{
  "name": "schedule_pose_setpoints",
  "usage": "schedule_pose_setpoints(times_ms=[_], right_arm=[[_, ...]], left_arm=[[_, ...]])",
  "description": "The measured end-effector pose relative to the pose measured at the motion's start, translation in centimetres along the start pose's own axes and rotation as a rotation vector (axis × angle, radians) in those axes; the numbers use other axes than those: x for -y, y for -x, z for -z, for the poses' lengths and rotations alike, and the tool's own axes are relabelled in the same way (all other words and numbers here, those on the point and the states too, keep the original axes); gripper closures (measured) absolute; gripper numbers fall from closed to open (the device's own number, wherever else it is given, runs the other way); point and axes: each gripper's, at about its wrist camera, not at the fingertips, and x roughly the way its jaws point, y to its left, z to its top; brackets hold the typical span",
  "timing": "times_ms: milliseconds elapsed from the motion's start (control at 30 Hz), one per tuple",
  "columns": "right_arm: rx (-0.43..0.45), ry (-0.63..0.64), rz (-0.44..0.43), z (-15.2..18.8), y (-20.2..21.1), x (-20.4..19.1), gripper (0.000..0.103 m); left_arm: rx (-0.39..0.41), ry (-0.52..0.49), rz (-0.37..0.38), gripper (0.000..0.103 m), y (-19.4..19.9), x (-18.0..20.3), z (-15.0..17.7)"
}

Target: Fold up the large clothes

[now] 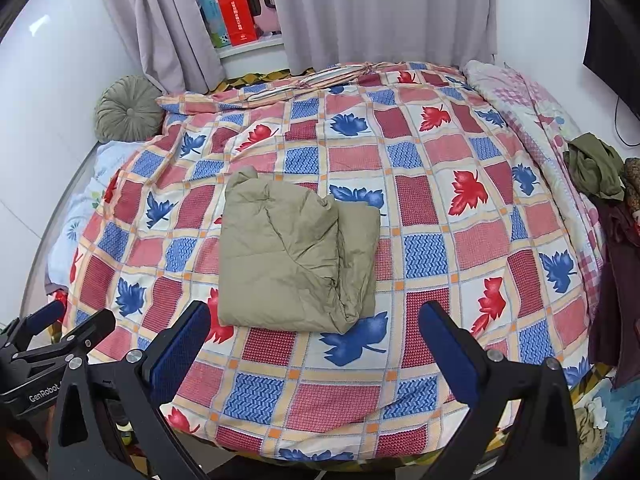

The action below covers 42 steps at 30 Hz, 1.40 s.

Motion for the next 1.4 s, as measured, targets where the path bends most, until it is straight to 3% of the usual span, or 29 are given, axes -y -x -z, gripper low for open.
schedule_pose_setpoints(times_ms=[1400], right_arm=[[0.000,-0.007,0.004,0.26,0.11,-0.59,0.000]], left_arm=[[-0.001,0.005,0.002,0.000,-0.07,-0.17,-0.29]])
